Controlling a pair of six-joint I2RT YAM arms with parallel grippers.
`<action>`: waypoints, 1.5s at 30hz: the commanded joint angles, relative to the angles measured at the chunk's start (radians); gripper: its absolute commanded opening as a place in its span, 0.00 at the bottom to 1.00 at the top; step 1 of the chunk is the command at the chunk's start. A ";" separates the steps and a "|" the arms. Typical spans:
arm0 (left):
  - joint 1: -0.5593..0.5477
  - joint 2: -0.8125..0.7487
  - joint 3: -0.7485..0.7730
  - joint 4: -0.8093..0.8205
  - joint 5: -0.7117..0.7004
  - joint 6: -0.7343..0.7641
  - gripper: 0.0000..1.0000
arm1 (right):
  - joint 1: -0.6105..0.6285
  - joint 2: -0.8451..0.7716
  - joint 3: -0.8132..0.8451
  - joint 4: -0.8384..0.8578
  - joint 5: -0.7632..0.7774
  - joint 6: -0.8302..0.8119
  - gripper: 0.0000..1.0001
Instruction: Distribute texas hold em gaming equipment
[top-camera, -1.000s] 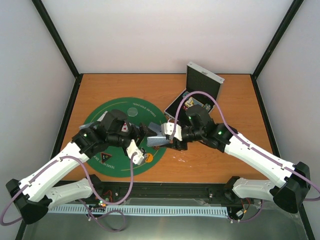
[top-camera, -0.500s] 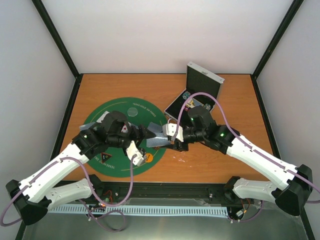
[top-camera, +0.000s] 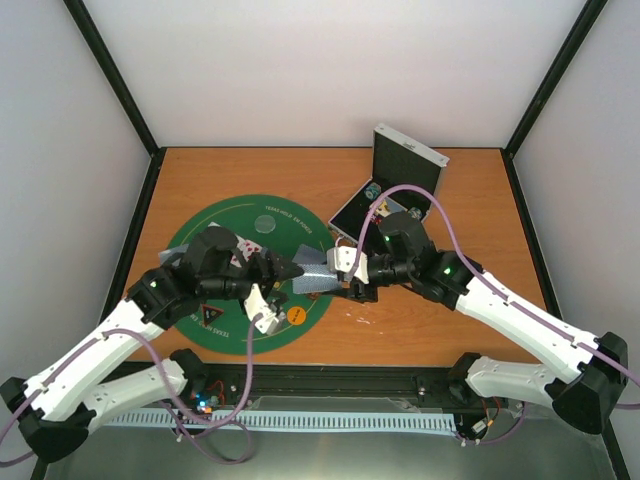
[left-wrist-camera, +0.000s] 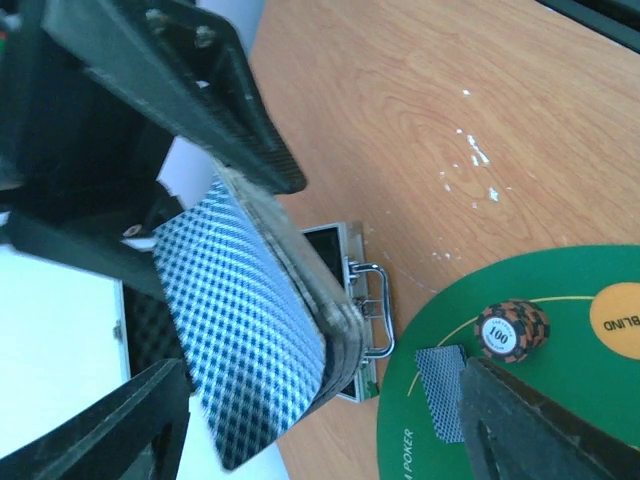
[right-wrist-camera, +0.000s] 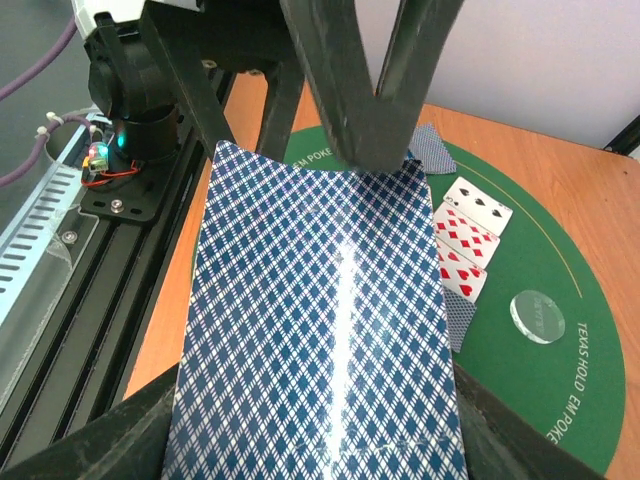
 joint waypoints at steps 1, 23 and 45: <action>-0.005 -0.057 -0.014 0.050 0.035 0.027 0.68 | 0.000 -0.022 -0.006 0.028 -0.014 0.003 0.56; -0.005 -0.014 -0.024 0.032 0.009 0.072 0.42 | -0.003 -0.045 -0.002 0.023 -0.008 0.002 0.56; -0.004 -0.091 -0.081 0.159 0.020 0.105 0.30 | -0.009 -0.049 0.002 0.018 -0.015 0.003 0.56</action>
